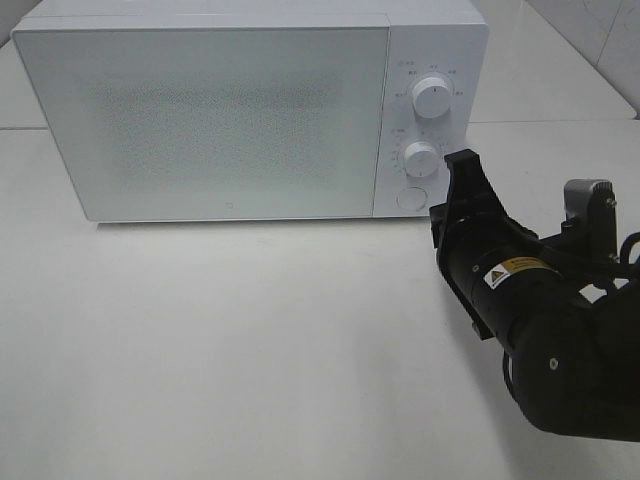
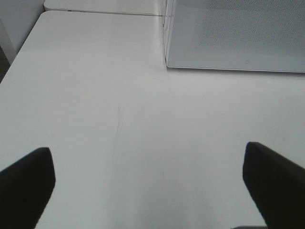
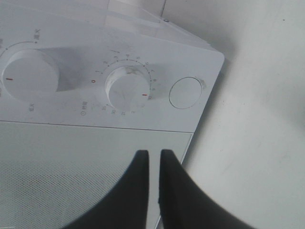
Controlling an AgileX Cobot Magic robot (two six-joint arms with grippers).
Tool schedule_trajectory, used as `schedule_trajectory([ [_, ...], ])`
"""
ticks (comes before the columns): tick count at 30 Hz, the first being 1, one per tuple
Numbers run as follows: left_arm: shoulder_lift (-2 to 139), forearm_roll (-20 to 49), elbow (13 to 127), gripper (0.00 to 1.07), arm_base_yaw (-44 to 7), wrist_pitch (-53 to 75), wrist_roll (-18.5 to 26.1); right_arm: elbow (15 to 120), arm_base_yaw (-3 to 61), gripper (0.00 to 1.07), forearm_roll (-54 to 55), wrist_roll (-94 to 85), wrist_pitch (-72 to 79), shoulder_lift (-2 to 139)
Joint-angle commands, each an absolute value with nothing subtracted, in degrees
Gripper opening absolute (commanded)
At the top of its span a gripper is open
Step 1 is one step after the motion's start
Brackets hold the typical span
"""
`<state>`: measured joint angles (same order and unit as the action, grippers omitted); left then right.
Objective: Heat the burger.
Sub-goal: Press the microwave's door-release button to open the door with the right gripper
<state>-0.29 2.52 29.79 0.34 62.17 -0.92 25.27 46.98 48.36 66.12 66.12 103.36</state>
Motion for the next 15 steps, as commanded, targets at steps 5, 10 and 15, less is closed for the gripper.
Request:
schedule_trajectory([
  [5,-1.1,3.0,29.6,1.00,0.4,61.4,-0.9,25.6,47.0,0.00,50.5,70.0,63.1,103.3],
  [10,-1.1,3.0,29.6,1.00,0.4,61.4,-0.9,25.6,45.8,0.00,51.2,71.4,60.0,103.3],
  [15,-1.1,3.0,29.6,1.00,0.4,61.4,-0.9,26.4,42.6,0.00,50.5,71.8,58.6,103.3],
])
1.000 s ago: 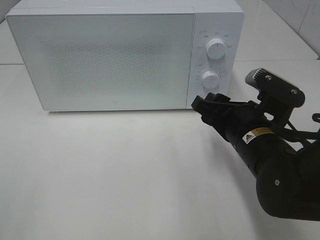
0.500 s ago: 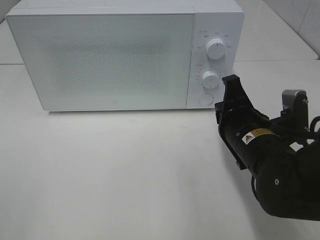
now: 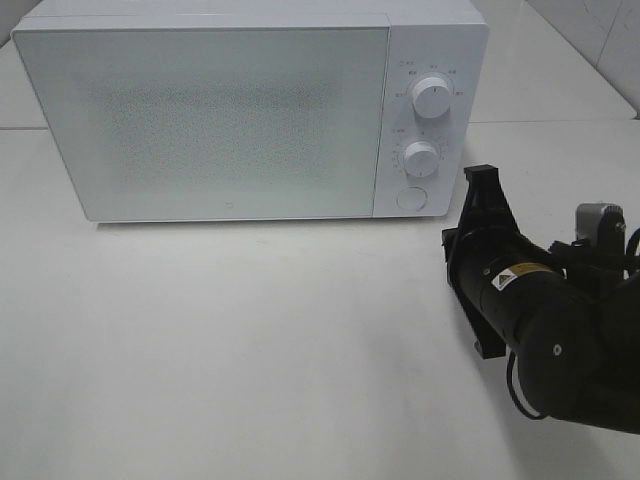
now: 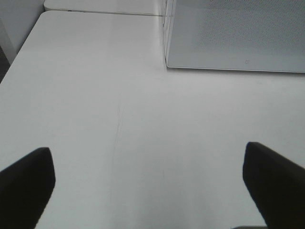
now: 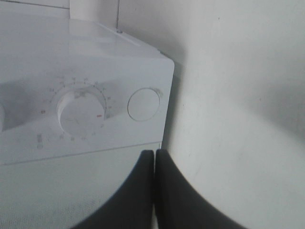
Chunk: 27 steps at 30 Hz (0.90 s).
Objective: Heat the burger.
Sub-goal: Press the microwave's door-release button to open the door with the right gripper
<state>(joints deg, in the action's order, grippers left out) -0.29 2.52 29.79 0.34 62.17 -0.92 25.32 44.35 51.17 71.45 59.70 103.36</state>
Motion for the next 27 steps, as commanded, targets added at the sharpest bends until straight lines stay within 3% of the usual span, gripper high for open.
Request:
schedule_trajectory([
  [1,-1.1,3.0,29.6,1.00,0.4,61.4,-0.9,26.7,42.1,0.00,49.8,71.6,58.5,103.4],
  [27,-1.1,3.0,29.6,1.00,0.4,61.4,-0.9,42.3,36.3,0.00,43.3,76.3,53.9,117.2],
])
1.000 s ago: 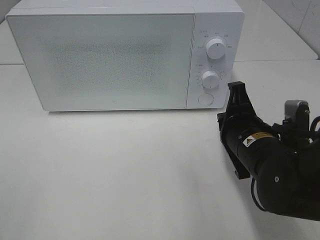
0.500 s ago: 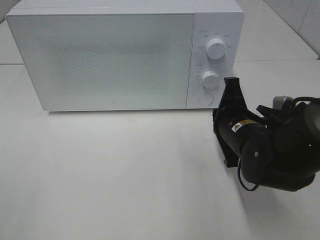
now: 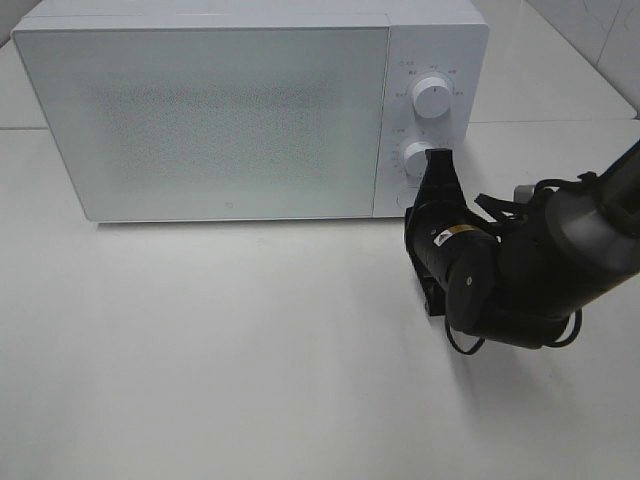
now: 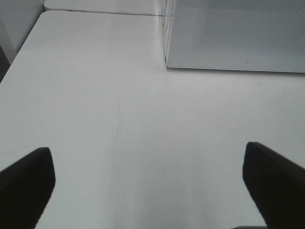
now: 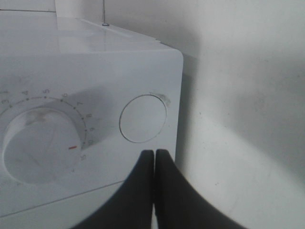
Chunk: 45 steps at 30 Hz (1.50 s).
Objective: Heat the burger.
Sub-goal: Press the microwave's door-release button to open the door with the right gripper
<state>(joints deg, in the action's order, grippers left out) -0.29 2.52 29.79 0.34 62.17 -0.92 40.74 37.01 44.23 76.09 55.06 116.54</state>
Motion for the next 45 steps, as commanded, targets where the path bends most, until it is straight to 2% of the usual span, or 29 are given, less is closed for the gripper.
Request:
schedule_trajectory([
  [1,-1.1,3.0,29.6,1.00,0.4,61.4,-0.9,43.3,36.3,0.00,43.5,76.3,53.9,118.1],
  [19,-1.1,3.0,29.6,1.00,0.4,61.4,-0.9,49.3,32.9,0.00,44.9,73.3,54.2,121.8],
  [30,-1.1,3.0,29.6,1.00,0.4,61.4,-0.9,51.2,32.9,0.00,48.0,72.4,54.8,123.5],
  [45,-1.1,3.0,29.6,1.00,0.4,61.4,-0.9,55.6,32.9,0.00,46.2,71.7,60.7,124.8],
])
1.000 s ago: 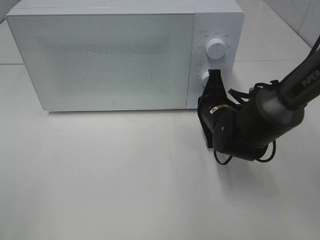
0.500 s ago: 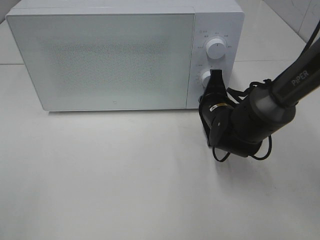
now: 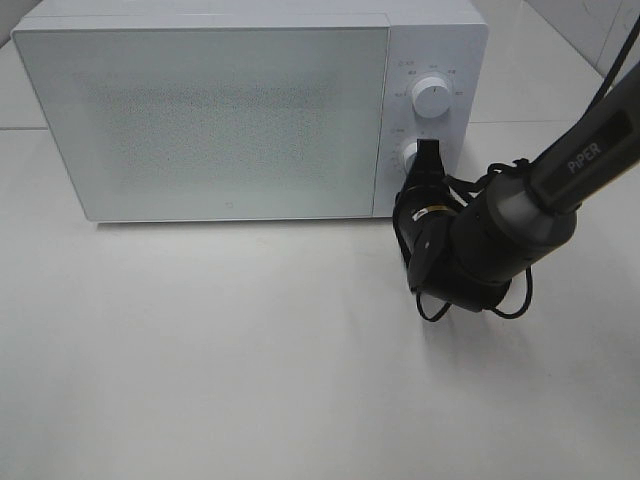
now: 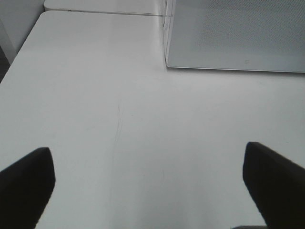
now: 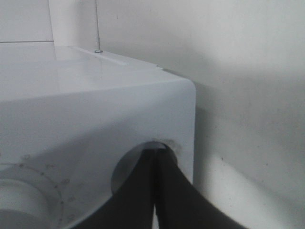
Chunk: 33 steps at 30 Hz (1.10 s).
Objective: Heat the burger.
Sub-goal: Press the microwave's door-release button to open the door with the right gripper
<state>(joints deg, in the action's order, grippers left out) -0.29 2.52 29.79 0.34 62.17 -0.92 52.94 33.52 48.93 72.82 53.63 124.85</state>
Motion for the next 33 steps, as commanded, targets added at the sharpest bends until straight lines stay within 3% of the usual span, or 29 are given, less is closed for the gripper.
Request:
schedule_trajectory([
  [1,-1.1,3.0,29.6,1.00,0.4,61.4,-0.9,56.3,32.9,0.00,46.2,71.5,61.2,124.8],
  [11,-1.1,3.0,29.6,1.00,0.4,61.4,-0.9,61.0,32.9,0.00,46.7,68.0,68.5,126.5],
  [33,-1.1,3.0,29.6,1.00,0.4,61.4,-0.9,62.9,32.5,0.00,48.2,66.1,60.6,126.6],
])
